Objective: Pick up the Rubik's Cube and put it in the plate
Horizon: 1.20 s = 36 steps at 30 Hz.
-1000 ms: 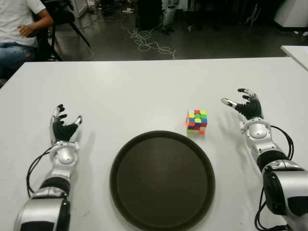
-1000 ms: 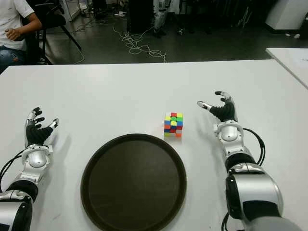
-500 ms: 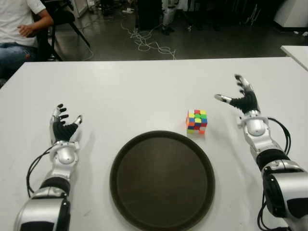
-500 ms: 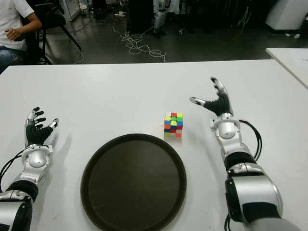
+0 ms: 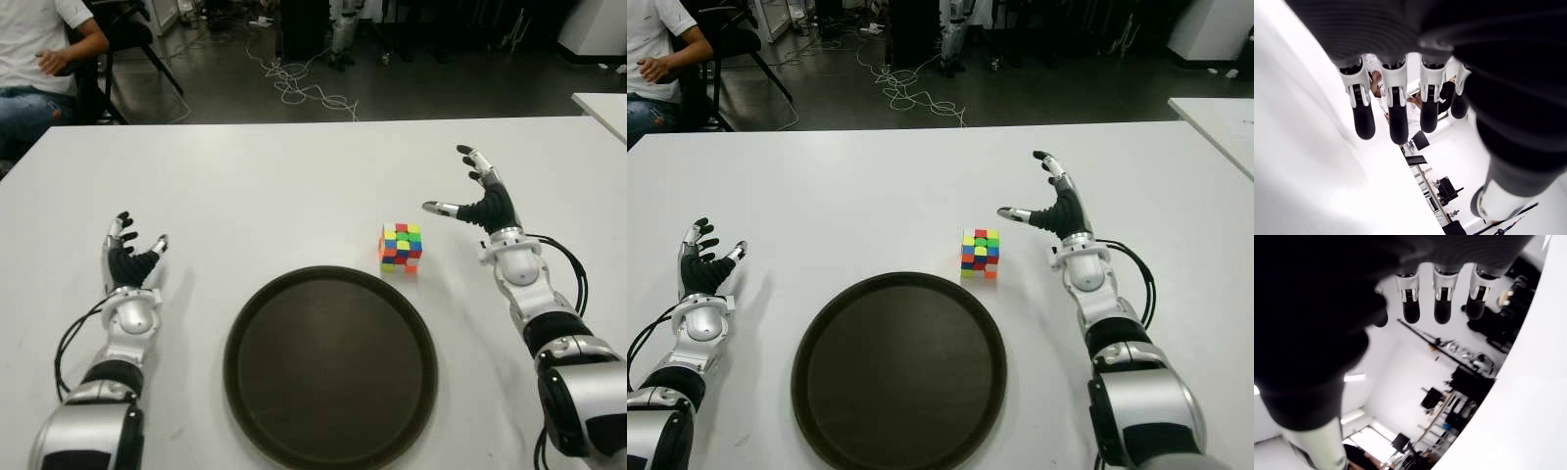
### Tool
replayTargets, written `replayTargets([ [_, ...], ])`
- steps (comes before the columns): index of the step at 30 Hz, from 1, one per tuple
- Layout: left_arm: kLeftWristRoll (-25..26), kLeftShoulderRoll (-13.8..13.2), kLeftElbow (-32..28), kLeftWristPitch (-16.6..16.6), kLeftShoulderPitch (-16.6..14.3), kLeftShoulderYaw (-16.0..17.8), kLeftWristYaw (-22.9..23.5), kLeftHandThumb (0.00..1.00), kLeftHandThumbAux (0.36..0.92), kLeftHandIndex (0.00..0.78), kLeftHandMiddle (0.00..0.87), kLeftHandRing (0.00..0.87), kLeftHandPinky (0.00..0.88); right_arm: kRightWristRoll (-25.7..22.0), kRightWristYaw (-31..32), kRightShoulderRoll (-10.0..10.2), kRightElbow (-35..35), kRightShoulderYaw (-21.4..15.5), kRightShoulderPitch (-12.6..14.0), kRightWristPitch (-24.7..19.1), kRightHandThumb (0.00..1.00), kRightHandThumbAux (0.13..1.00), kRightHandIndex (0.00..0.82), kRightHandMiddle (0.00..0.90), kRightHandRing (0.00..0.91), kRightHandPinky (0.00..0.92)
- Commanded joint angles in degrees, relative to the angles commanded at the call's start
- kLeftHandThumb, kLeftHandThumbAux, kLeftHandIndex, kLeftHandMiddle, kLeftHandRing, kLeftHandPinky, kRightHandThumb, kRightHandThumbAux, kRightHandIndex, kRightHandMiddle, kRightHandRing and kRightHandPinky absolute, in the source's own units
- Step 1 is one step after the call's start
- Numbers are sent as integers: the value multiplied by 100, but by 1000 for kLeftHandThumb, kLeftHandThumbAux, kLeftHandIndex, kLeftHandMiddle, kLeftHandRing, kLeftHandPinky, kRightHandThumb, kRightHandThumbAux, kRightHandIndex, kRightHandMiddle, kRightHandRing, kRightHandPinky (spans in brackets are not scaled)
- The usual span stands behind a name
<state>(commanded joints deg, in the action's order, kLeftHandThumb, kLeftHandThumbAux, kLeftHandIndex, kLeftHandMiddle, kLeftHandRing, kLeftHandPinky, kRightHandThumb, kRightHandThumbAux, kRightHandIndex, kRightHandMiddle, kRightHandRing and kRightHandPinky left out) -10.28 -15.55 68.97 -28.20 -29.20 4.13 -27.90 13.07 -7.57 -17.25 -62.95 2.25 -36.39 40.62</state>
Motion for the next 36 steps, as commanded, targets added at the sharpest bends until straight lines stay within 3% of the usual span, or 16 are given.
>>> replayTargets([
  [5,9,18,-21,-8,9,6,-13,86,739,111,167,175,188,38,60,-5,134,46,53,100,0,837,97,112,86,79],
  [17,-19,48,-32,40,5,-10,-86,56,733,118,172,186,215,-54,478,-22,360,48,114,202,0,855,98,115,91,91],
  [29,-38,59,-44,104,4,-45,-132,56,725,106,155,168,186,75,643,-117,512,101,149,38,0,774,118,117,117,112],
  [36,-39,60,-52,76,16,-62,-134,65,726,116,188,221,271,367,636,-292,641,314,168,-9,0,701,124,99,115,121],
])
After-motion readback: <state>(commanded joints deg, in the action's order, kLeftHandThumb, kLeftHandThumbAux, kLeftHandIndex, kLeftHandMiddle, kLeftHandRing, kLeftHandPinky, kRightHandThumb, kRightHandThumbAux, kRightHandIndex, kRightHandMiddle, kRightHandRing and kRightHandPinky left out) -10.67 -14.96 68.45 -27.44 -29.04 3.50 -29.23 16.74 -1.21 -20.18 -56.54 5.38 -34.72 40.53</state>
